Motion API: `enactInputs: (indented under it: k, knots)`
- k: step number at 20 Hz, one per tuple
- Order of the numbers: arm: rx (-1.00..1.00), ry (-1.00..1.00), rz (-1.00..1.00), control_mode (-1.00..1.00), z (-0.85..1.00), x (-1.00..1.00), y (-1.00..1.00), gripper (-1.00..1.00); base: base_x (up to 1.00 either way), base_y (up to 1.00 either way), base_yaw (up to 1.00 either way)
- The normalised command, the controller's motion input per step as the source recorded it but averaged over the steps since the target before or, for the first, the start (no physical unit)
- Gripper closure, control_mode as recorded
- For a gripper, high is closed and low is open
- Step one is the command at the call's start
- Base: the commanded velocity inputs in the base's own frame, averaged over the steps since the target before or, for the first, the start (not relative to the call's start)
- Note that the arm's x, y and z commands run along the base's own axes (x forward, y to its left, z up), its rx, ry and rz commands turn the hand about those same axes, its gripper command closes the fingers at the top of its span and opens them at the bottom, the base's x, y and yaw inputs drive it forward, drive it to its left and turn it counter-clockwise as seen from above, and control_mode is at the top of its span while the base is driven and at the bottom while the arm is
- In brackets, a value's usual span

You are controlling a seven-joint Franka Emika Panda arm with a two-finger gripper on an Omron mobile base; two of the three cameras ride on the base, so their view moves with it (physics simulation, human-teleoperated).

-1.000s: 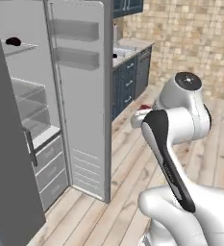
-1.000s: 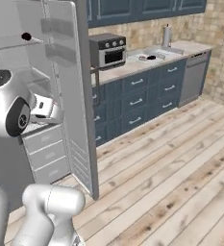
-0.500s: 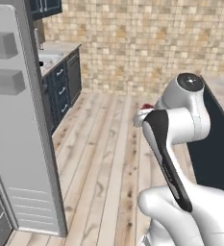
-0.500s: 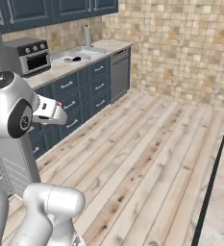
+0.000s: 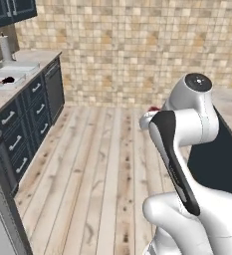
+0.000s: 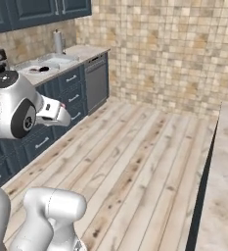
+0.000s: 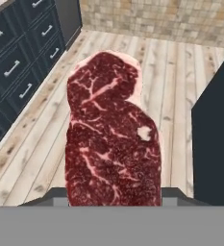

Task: Place one eggplant and one steak in each tupperware on the nearby counter, to pack two identical lunches.

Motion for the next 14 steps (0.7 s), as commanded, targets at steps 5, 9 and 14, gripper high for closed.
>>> enactInputs:
  k: [5,9,14]
  knots:
    - [0.00,0.00,0.00,1.00,0.00,0.00,0.00,1.00,1.00,0.02,0.03]
    - [0.00,0.00,0.00,1.00,0.00,0.00,0.00,1.00,1.00,0.00,0.22]
    - [0.00,0.00,0.00,1.00,0.00,0.00,0.00,1.00,1.00,0.00,0.26]
